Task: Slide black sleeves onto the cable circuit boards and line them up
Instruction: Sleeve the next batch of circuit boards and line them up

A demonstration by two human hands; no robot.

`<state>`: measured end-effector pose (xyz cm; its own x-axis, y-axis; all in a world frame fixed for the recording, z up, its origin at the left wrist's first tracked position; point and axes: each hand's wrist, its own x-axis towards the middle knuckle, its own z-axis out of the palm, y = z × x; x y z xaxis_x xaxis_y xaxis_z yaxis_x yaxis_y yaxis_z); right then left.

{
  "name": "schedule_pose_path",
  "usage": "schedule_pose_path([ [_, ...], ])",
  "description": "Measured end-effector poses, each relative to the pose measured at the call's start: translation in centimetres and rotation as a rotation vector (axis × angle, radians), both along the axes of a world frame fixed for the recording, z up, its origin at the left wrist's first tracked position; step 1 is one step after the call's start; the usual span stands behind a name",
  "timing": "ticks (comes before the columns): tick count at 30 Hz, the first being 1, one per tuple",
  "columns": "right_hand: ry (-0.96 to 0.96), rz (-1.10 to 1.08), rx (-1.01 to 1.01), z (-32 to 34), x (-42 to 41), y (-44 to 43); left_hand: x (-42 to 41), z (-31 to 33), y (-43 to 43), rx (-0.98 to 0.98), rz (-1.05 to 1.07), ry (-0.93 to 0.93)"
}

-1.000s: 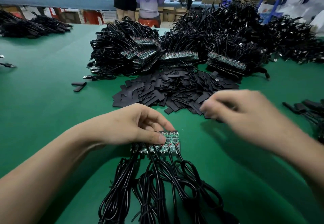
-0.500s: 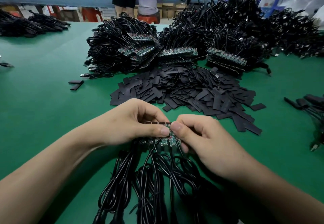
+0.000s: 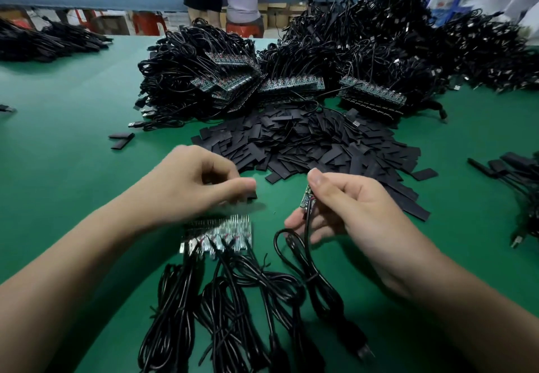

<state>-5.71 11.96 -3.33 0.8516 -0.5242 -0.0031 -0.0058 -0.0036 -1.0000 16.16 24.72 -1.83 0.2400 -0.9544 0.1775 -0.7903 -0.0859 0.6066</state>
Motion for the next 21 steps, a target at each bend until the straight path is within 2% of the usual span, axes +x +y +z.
schedule_pose_path([
  [1,0.012,-0.003,0.013,-0.1,-0.1,-0.1,0.0,-0.3,-0.2,-0.072,0.075,-0.162],
  [2,0.021,0.004,0.018,-0.2,-0.1,-0.1,0.0,-0.4,-0.4,-0.124,0.106,-0.248],
  [8,-0.006,0.004,0.099,0.1,-0.2,0.0,0.7,-1.4,-0.6,-0.041,-0.054,-0.47],
  [14,-0.049,-0.068,0.053,0.8,-0.6,-0.2,0.3,-1.0,-0.9,-0.088,-0.045,-0.486],
  [21,0.091,-0.049,-0.283,-0.2,-0.1,0.2,-0.2,-0.9,-0.7,-0.106,0.022,-0.404],
])
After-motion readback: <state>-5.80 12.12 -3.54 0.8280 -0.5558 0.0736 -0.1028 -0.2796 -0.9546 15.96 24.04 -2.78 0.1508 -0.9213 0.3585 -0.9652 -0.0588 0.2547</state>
